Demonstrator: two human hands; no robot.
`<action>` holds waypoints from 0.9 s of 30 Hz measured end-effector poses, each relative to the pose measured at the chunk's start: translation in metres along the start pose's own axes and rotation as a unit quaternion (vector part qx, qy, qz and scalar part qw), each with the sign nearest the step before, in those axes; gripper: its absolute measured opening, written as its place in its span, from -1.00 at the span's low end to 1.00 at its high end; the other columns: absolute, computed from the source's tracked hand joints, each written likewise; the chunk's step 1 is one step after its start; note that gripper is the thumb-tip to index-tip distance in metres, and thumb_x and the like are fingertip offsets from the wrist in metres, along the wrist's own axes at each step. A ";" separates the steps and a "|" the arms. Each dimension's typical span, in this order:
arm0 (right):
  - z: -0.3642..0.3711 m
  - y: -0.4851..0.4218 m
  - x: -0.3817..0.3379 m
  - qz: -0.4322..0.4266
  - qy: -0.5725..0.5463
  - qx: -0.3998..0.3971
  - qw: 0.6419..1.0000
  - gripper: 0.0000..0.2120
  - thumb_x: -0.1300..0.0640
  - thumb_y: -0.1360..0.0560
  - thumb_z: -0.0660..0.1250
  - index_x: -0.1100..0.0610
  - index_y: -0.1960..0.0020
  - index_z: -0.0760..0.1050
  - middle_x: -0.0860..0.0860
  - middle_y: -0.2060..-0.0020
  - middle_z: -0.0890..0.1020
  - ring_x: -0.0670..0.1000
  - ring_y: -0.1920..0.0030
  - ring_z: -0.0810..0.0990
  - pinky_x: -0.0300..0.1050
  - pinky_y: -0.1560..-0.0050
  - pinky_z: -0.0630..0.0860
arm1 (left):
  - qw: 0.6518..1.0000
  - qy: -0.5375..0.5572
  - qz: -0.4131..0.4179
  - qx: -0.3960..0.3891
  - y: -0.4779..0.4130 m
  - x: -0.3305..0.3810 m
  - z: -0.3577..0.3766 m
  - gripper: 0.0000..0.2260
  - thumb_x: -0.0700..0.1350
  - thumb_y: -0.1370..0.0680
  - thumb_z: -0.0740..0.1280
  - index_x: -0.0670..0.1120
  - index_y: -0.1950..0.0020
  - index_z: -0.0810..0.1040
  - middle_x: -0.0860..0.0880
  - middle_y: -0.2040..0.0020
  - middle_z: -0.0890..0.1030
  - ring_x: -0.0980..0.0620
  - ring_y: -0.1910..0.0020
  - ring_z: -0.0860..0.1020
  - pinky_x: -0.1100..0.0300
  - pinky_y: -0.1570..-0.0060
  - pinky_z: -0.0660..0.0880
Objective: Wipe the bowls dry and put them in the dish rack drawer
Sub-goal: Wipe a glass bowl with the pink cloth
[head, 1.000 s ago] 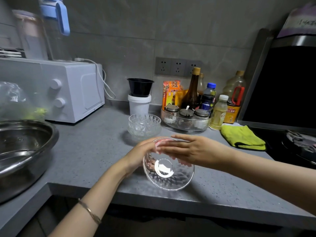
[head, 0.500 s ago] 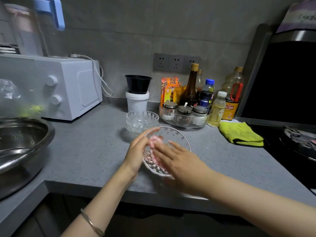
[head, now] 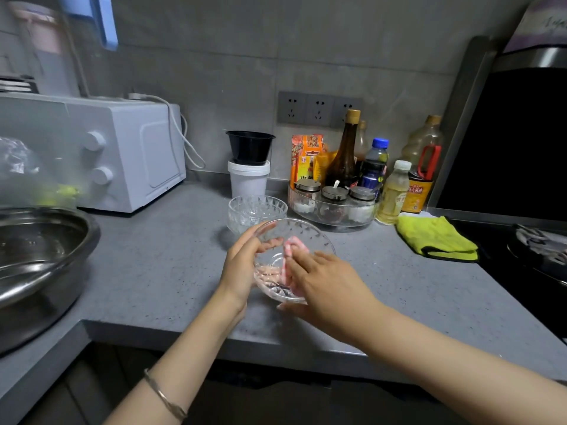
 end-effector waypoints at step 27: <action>-0.030 0.002 0.059 0.233 -0.835 0.005 0.499 -0.84 0.12 -0.48 0.31 0.20 0.05 0.59 0.04 0.29 0.66 -0.07 0.34 0.60 -0.29 0.36 0.52 | 0.994 0.061 -0.035 -0.088 0.007 0.016 -0.002 -0.43 0.36 -0.17 0.46 -0.03 0.04 0.68 -0.10 0.03 0.70 -0.07 0.00 0.66 0.04 0.14 0.61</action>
Point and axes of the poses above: each hand's wrist, its own y-axis away from the middle knuckle, its own z-axis out of the palm, x = y × z, the point moved 2 cm from there along -y, towards the middle knuckle
